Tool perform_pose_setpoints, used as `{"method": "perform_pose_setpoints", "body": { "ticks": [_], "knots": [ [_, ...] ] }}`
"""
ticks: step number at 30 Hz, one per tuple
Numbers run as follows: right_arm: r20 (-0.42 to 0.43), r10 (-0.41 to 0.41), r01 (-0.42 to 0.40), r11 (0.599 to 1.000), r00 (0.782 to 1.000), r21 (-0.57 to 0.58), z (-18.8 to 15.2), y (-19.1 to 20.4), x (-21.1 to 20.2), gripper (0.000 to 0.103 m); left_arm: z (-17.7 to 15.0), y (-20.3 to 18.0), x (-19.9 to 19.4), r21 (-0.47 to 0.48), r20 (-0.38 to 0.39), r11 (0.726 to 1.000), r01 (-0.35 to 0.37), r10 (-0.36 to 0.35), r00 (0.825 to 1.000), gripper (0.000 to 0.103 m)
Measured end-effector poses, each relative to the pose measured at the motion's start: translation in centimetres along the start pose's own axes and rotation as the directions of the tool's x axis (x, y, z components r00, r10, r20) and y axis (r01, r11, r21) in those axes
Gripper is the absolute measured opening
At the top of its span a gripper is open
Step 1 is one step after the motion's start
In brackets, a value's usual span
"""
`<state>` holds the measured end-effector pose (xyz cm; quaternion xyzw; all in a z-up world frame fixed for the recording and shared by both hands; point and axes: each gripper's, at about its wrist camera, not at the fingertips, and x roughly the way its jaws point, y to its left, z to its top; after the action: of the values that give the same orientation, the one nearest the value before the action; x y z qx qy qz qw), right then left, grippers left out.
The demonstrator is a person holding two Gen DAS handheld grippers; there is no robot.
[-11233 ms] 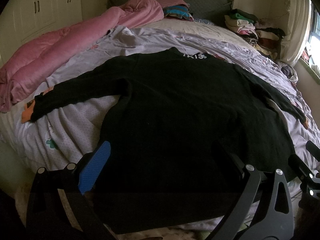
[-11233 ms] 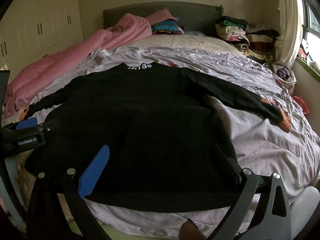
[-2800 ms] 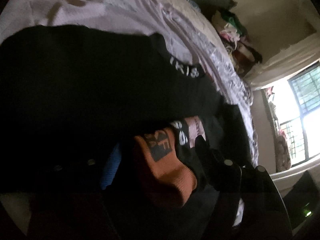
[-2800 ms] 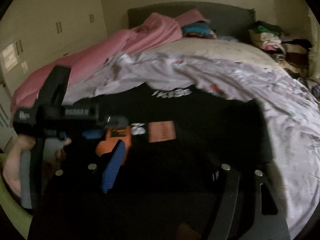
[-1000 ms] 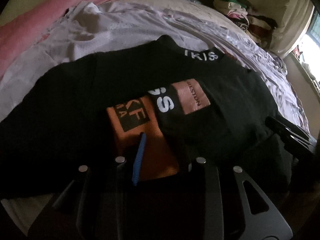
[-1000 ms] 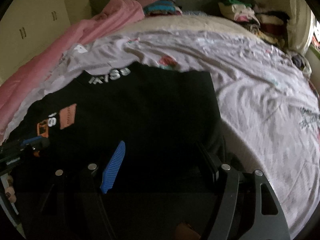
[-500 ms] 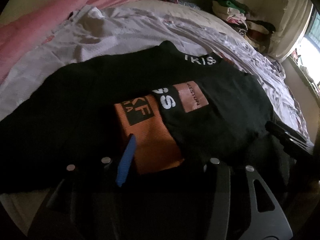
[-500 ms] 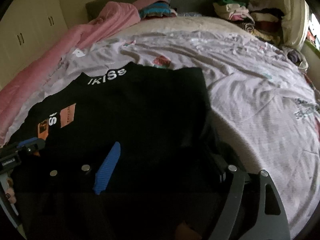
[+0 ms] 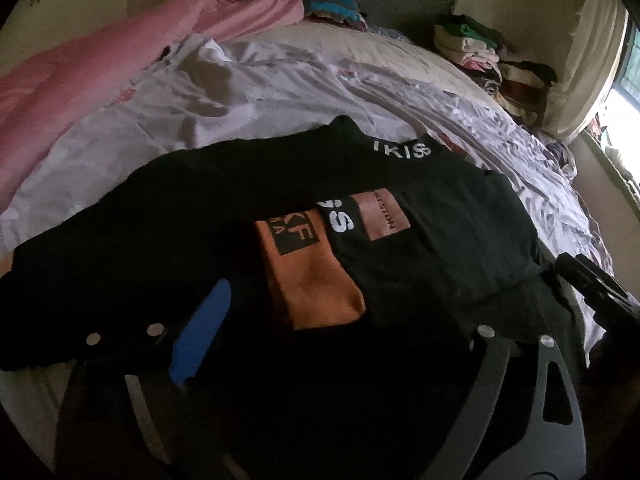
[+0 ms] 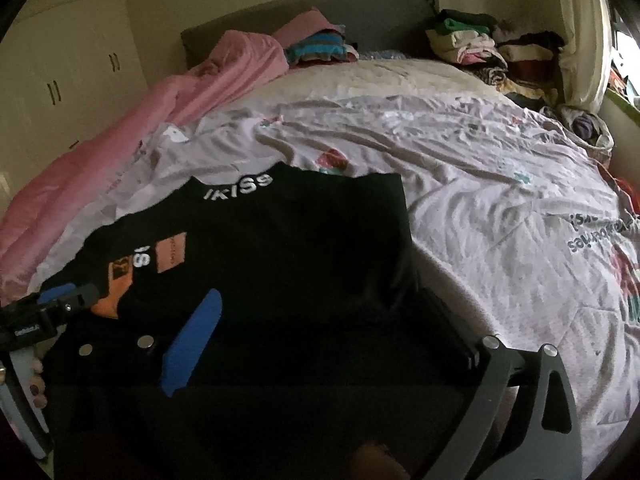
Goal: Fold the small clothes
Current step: 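Move the left tool toward the orange cuff of the other sleeve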
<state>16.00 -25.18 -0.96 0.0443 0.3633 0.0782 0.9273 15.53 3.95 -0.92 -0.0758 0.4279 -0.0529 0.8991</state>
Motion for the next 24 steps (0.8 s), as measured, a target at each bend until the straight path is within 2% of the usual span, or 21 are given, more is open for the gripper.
{"method": "perform_pose_setpoints", "body": {
  "ticks": [1, 3, 24],
  "knots": [
    [0.002, 0.001, -0.001, 1.000, 1.000, -0.002, 0.0, 0.1, -0.2, 0.097, 0.0, 0.0, -0.2, -0.003, 0.003, 1.000, -0.002, 0.002, 1.000, 0.091],
    [0.010, 0.005, -0.004, 1.000, 1.000, -0.005, 0.0, 0.3, -0.6, 0.098, -0.1, 0.2, -0.8, -0.010, 0.016, 1.000, -0.010, 0.010, 1.000, 0.093],
    [0.083, 0.087, -0.077, 0.991, 0.993, -0.111, 1.0, 6.5, -5.1, 0.098, -1.6, 4.6, -7.7, -0.101, 0.095, 0.990, -0.102, 0.111, 0.989, 0.093]
  ]
}}
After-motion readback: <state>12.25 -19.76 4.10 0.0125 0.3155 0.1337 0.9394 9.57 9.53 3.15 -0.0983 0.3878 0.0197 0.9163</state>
